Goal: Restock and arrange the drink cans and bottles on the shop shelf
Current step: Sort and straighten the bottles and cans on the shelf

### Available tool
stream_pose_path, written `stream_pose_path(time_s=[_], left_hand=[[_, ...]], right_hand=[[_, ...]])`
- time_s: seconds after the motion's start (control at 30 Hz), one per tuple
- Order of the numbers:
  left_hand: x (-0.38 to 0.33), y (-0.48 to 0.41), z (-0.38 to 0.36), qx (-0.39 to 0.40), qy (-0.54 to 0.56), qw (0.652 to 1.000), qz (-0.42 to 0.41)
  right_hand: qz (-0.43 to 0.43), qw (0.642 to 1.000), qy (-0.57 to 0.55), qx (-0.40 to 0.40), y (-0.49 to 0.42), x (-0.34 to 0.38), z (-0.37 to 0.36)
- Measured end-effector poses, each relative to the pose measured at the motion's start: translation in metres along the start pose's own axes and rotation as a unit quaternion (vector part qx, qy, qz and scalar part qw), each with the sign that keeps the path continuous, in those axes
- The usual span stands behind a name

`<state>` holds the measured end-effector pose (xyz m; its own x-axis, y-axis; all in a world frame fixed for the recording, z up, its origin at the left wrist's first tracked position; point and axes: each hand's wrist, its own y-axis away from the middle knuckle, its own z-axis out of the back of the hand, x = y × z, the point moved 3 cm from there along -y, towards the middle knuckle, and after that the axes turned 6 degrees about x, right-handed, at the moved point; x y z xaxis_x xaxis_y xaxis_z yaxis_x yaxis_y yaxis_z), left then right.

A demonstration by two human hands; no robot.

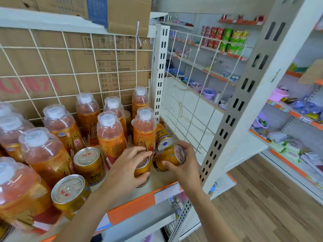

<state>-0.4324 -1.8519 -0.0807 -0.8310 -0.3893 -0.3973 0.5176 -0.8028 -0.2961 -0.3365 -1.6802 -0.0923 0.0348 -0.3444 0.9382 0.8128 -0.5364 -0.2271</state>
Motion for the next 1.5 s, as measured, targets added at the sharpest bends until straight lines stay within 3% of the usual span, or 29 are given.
stream_pose_path(time_s=[0.1,0.2,0.4,0.6,0.7,0.83,0.97,1.1,1.37,1.5], left_hand=[[0.0,0.0,0.0,0.0,-0.003,1.0,-0.002],[0.001,0.001,-0.001,-0.005,-0.007,1.0,0.01],[0.004,0.005,0.004,-0.012,-0.035,0.999,0.015],[-0.006,0.004,0.013,-0.037,-0.041,0.998,-0.024],[-0.013,-0.002,0.016,-0.04,-0.058,0.996,-0.059],[-0.015,-0.013,0.016,-0.039,-0.049,0.996,-0.059],[-0.014,-0.016,0.012,-0.037,-0.077,0.995,-0.059],[-0.011,-0.014,0.007,-0.034,-0.111,0.991,-0.06],[-0.009,-0.014,0.007,-0.032,-0.1,0.994,-0.037],[-0.009,-0.014,0.007,-0.028,-0.098,0.994,-0.037]], right_hand=[[0.062,0.99,0.114,0.046,-0.006,0.012,-0.006],[0.053,0.979,0.16,0.111,-0.01,0.015,-0.018],[-0.025,0.984,0.045,0.171,-0.011,0.002,-0.022],[-0.005,0.979,-0.009,0.203,-0.005,0.002,-0.027],[-0.012,0.989,-0.062,0.136,-0.009,0.004,-0.02],[-0.015,1.0,0.006,-0.016,-0.033,0.001,-0.008],[-0.072,0.99,0.12,0.028,-0.066,-0.009,-0.017],[-0.103,0.983,0.137,0.07,-0.079,-0.024,-0.033],[-0.175,0.979,0.037,0.1,-0.095,-0.025,-0.028],[-0.199,0.975,-0.067,0.07,-0.087,-0.02,-0.029]])
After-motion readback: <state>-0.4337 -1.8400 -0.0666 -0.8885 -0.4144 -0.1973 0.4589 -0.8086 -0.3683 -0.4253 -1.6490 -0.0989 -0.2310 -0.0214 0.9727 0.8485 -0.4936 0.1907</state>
